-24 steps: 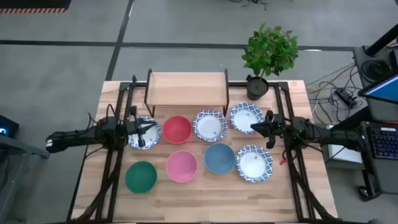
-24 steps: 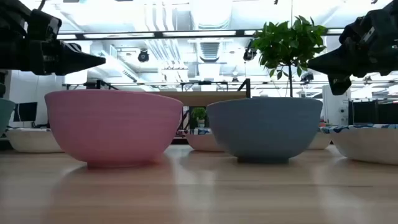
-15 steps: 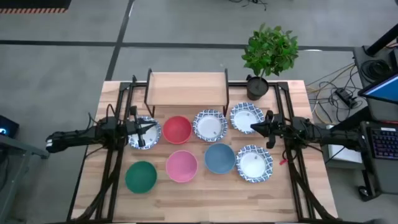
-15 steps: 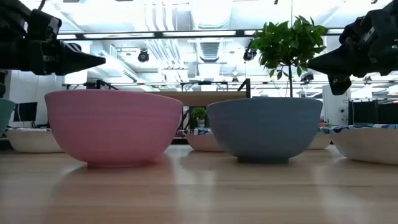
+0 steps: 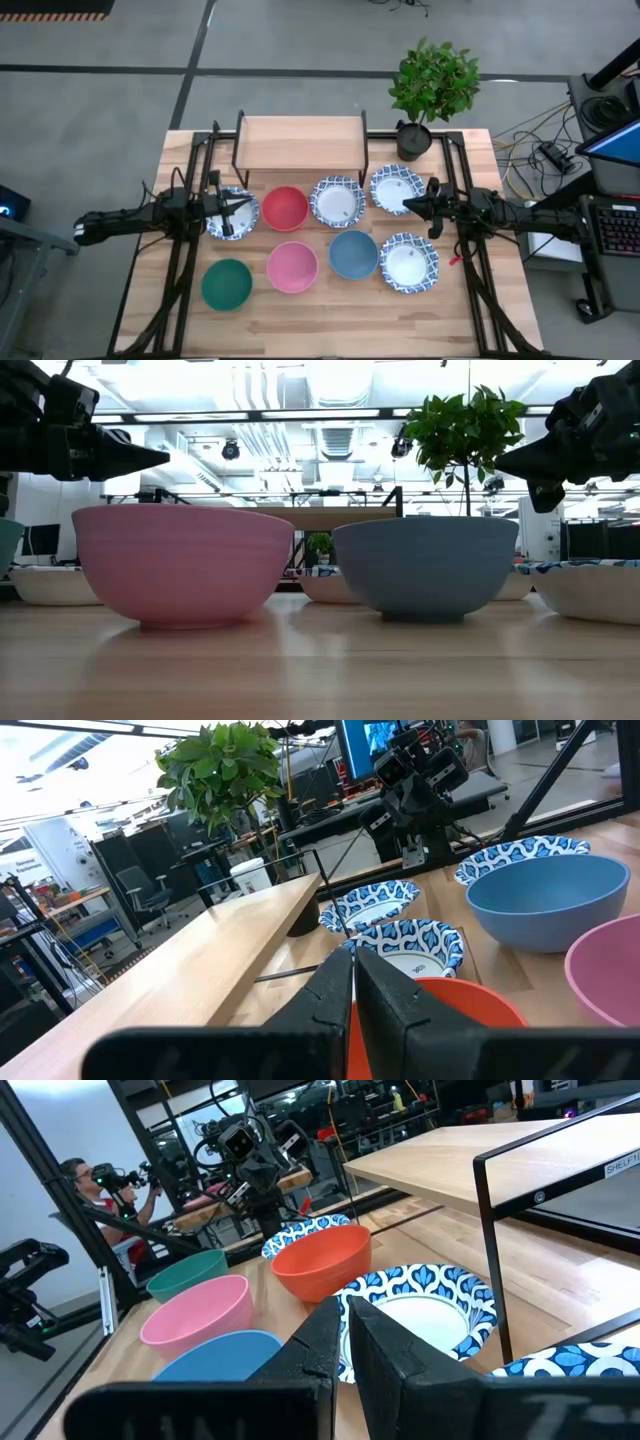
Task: Place and stack bowls onto a shelf
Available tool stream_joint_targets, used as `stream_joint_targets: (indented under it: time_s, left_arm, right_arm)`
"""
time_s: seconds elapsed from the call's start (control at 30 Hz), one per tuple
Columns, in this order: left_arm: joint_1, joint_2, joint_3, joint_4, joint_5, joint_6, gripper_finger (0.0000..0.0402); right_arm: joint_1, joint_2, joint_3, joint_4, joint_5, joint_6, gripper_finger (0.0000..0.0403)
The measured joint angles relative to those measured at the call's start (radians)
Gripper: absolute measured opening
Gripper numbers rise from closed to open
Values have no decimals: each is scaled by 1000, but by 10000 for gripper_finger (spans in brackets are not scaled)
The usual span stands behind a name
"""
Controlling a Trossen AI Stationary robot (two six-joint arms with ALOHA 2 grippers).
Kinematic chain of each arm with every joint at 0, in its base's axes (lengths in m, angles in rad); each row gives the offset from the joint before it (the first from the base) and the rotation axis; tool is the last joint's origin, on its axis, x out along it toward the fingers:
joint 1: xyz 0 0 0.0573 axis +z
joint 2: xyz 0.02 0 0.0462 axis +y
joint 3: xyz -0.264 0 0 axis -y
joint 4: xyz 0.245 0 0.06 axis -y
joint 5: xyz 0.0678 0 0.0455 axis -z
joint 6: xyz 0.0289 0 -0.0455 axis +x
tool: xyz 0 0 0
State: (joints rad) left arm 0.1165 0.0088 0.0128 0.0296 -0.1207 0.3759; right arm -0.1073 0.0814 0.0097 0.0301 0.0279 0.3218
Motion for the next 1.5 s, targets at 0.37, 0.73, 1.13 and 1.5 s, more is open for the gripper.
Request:
stream_joint_targets:
  time_s: [0.37,0.73,1.13,1.5]
  left_arm:
    - [0,0,0,0,0,0,0]
    - [0,0,0,0,0,0,0]
    - [0,0,0,0,0,0,0]
    - [0,0,-1,10,0,5,0]
  right_arm:
    - [0,0,0,0,0,0,18]
    - [0,0,0,0,0,0,18]
    - [0,0,0,0,0,0,18]
    - [0,-1,0,11,2,-117,18]
